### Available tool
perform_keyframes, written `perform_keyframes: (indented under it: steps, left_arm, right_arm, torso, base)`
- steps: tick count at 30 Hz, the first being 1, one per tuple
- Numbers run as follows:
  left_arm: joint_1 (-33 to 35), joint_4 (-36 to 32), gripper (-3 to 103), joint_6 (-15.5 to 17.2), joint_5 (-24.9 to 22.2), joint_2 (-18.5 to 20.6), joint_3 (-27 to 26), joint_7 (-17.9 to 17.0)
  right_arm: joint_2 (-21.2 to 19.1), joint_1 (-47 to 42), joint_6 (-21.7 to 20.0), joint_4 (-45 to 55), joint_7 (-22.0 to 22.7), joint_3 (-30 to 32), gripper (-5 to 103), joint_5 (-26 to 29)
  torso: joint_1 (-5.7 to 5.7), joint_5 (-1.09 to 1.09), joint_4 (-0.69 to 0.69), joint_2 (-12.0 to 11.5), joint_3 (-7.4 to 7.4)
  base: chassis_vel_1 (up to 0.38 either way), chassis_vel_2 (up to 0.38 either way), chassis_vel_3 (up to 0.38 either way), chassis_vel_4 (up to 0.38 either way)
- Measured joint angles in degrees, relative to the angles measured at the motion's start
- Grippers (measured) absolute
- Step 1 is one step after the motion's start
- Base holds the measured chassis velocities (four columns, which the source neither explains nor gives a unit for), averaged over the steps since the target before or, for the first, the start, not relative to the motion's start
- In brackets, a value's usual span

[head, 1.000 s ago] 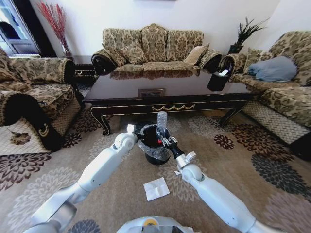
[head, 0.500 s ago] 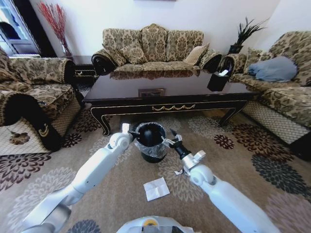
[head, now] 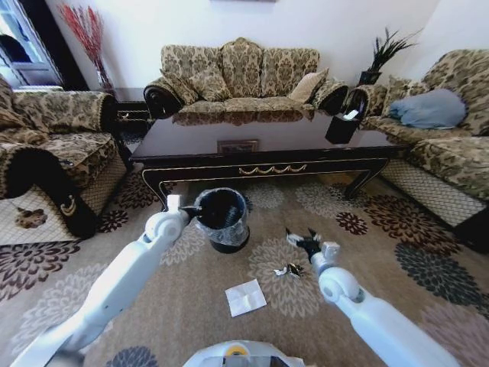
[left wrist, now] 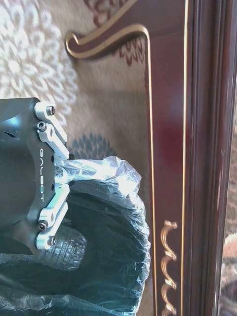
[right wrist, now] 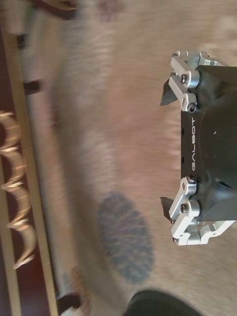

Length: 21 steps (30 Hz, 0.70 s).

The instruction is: Move to the front of the table and pick up the trash from the floor, then place it into the trash bin.

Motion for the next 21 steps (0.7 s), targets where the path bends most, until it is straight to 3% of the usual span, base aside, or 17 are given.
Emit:
perform_keyframes:
  steps: [6,7,11,14,21]
  left_arm:
    - [6.31,-3.74,4,-0.06,0.83,4.35,-5.2,0.74]
    - [7.84,-4.5,4,-0.25,1.37,5.33,-6.4,0.87]
    - [10.03,-5.49,4,-0.49,1.89,6.69,-8.2,0.94]
    - [10.41,-5.76,4,-0.49,1.9,7.08,-8.49,0.95]
    - [12.12,-7.36,4,-0.58,1.8,9.29,-9.52,0.83]
  right_arm:
    - [3.67,1.62,-3.62,-2.85,7.14,-2.98,100,5.31]
    - [4.74,1.99,-4.78,-3.78,9.51,-3.16,100,8.3]
    - [6.46,2.87,-7.5,-5.56,12.6,-3.39,100,11.76]
    - [6.92,3.32,-8.14,-6.34,13.04,-3.56,100,11.69]
    - [8.22,5.06,-8.12,-12.79,11.24,-6.02,100,1.75]
  torso:
    - [0.0,0.0,0.0,0.0,0.0]
    - [0.0,0.0,0.0,0.0,0.0]
    - [0.0,-0.01,-0.01,0.0,0.0]
    - [0.0,0.0,-0.01,0.0,0.0]
    - [0.0,0.01,-0.02,0.0,0.0]
  base:
    - [0.0,0.0,0.0,0.0]
    - [0.0,0.0,0.0,0.0]
    - [0.0,0.0,0.0,0.0]
    - [0.0,0.0,0.0,0.0]
    - [0.0,0.0,0.0,0.0]
